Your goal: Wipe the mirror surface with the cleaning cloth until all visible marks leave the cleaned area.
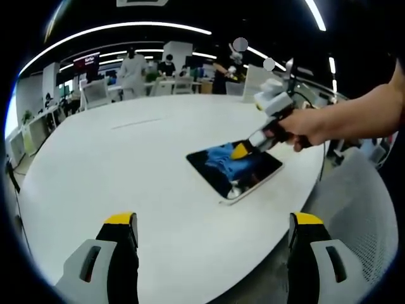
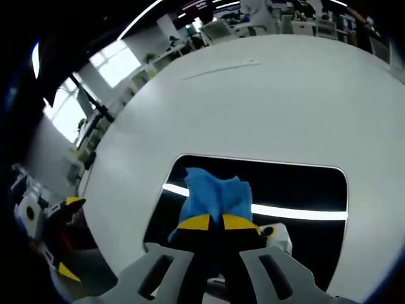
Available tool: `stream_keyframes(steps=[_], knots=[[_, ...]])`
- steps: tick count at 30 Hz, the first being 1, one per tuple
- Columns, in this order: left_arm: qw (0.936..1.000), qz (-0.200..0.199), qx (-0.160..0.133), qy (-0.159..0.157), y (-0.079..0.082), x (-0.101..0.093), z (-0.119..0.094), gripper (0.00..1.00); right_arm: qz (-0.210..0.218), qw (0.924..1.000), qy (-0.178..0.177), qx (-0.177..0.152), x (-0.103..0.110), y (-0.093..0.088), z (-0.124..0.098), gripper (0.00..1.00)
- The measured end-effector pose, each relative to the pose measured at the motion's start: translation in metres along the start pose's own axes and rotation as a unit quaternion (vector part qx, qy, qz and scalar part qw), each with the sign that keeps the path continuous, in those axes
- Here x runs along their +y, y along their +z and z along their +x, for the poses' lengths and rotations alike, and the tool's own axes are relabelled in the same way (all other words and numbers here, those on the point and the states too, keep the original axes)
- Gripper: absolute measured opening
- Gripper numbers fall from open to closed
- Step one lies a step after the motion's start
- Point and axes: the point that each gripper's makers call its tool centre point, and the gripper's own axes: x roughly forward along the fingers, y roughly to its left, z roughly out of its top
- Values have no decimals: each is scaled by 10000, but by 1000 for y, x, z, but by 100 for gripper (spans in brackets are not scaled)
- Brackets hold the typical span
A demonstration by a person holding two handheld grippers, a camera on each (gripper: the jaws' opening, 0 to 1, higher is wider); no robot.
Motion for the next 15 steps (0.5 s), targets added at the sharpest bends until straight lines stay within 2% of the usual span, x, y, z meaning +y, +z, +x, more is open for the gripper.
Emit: stream_keyframes(steps=[15], knots=[[10000,8,41,19,-1,1,0,99,-16,9999,-99,-5,-28,-1,-12,0]])
